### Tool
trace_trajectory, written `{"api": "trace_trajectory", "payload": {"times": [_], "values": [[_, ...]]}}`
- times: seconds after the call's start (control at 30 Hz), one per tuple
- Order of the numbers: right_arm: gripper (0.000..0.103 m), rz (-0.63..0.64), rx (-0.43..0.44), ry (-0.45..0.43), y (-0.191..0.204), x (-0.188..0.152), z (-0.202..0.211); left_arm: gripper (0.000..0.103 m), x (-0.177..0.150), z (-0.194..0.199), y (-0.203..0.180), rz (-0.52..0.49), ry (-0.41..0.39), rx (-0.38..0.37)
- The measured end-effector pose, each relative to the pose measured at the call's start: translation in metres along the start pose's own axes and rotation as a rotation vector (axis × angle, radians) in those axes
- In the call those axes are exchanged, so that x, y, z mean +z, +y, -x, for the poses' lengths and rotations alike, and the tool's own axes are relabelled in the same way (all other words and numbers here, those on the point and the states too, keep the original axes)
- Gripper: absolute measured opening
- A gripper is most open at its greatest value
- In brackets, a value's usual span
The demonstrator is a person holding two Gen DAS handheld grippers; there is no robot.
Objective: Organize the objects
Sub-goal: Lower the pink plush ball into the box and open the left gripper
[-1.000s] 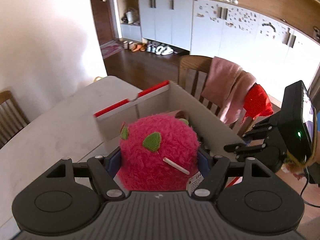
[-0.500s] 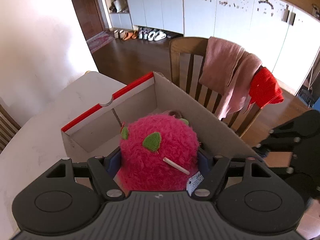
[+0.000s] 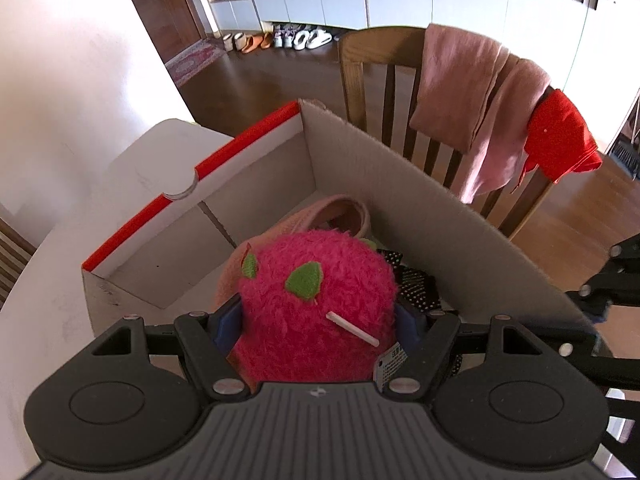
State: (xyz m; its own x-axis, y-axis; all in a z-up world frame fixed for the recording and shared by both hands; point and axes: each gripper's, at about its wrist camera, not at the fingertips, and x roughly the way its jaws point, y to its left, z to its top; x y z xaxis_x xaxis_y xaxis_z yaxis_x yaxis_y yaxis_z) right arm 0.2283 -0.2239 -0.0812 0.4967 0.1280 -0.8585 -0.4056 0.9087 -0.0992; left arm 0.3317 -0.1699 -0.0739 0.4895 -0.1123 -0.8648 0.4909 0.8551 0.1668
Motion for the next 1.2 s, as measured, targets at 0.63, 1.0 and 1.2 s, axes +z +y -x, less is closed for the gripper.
{"api": "trace_trajectory", "payload": {"times": [0.63,1.0,1.2], "values": [[0.007,0.006,0.002,0.002,-0.001,0.000,-0.001,0.082,-0.004,0.004,0.012,0.068,-0.030,-0.029],[0.007,0.001,0.001,0.006,-0.002,-0.001,-0.001,0.082,-0.019,0.053,0.027,0.125,-0.114,-0.061],[0.007,0.004,-0.003,0.010,-0.003,-0.001,-0.002,0.082,-0.035,0.086,0.039,0.176,-0.162,-0.062]]}}
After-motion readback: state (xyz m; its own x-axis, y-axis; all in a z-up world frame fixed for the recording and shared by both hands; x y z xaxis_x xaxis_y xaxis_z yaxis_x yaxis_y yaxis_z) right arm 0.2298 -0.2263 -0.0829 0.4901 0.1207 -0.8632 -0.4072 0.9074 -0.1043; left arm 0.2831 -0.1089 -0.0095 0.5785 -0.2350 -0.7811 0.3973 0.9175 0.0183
